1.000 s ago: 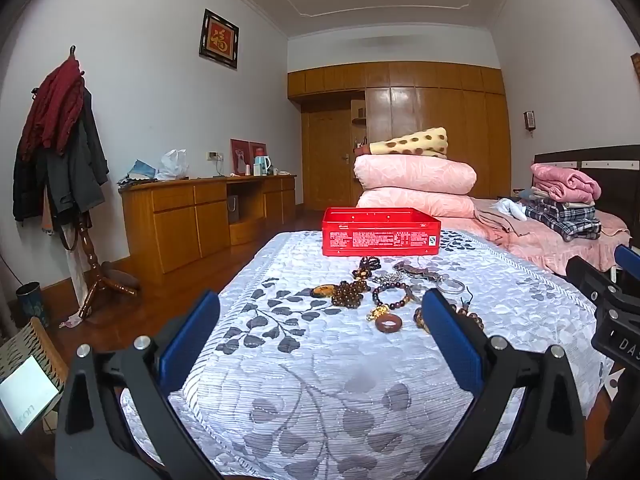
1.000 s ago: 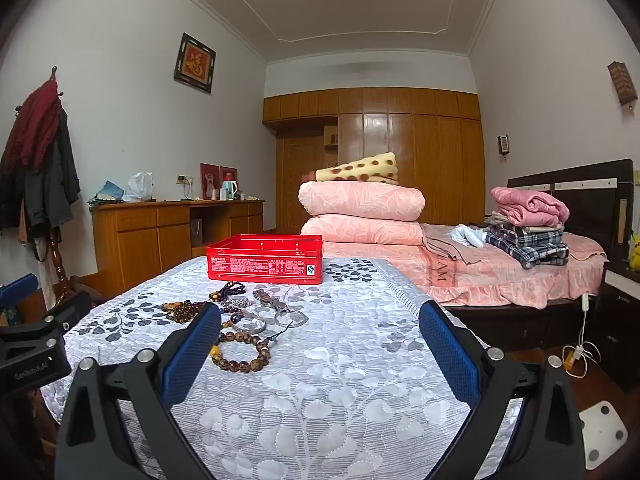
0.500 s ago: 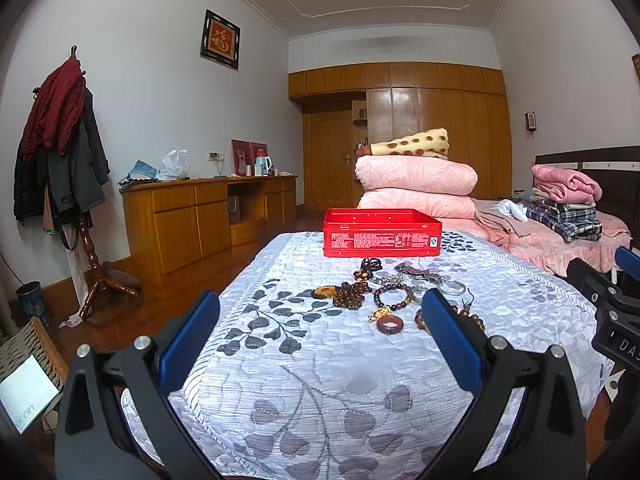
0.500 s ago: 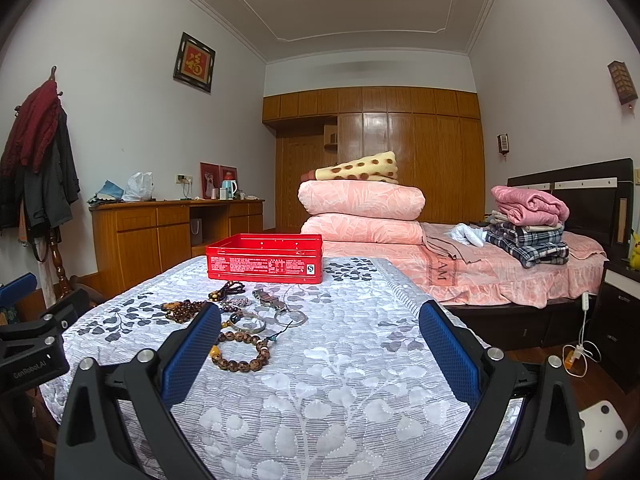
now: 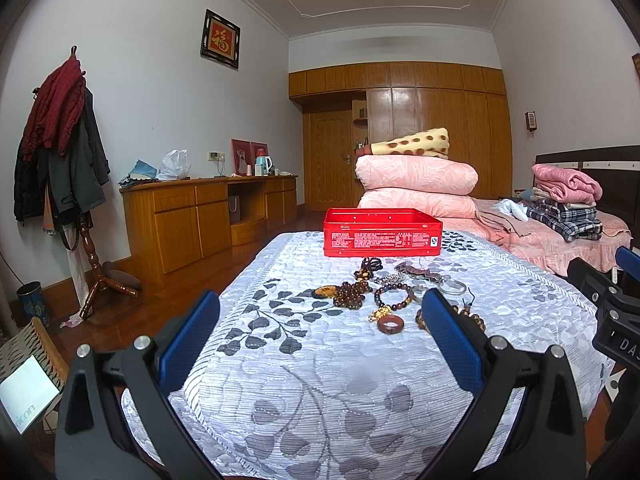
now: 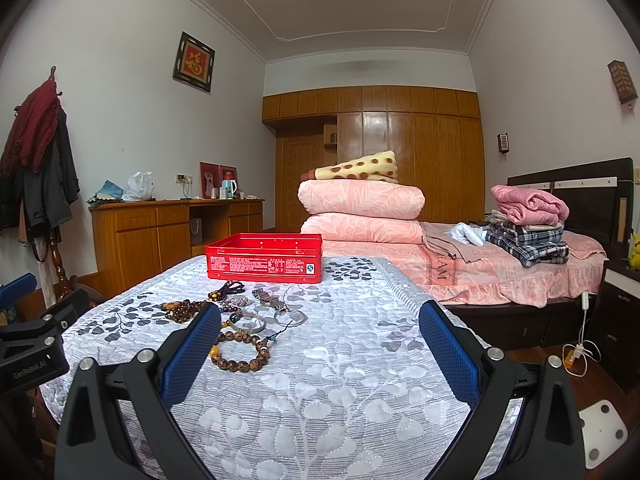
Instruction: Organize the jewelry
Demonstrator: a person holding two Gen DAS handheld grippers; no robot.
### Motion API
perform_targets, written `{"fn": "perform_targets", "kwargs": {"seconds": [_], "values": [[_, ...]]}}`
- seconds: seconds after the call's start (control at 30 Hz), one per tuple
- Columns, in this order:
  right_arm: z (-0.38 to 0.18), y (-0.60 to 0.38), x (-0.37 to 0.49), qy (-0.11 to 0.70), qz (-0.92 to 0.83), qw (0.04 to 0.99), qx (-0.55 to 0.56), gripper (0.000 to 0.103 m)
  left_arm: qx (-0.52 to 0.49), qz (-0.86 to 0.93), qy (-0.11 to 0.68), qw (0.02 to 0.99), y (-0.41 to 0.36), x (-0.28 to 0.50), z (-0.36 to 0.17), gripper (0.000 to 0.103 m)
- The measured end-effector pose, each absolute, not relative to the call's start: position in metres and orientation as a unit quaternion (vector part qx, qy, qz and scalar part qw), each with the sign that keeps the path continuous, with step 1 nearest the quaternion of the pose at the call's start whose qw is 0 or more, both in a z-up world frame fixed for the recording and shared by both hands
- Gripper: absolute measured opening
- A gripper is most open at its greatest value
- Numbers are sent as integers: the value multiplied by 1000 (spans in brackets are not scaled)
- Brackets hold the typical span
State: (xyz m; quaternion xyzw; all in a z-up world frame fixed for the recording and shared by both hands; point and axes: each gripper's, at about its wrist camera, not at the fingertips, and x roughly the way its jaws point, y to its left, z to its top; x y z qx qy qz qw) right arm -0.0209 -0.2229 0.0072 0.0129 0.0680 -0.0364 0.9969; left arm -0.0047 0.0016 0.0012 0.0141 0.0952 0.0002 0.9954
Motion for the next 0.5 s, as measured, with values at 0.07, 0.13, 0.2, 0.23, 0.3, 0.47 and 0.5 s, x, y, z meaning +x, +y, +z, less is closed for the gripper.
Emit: {"fn": "perform_targets", "kwargs": {"seconds": [0.07,0.13,0.2,0.23,0.3,0.47,0.5], "values": [[7,-223,-21,68,-36,997,13,97,14,0,95,995,1,-3,1,98],[7,-223,-21,68,-37,997,13,97,14,0,96,995,2,-5,1,98],[7,-223,-21,69,-36,997,14,97,14,0,96,995,2,-6,2,98],[7,-223,-20,69,-36,997,14,97,14,0,96,995,2,-7,2,98],[7,-223,-21,68,-37,997,13,97,14,1,95,995,1,-4,1,98],[7,-223,-21,69,-36,997,14,97,14,0,96,995,2,-6,2,98],[7,-223,-21,69,-36,997,13,97,14,0,96,995,2,-6,2,98]]}}
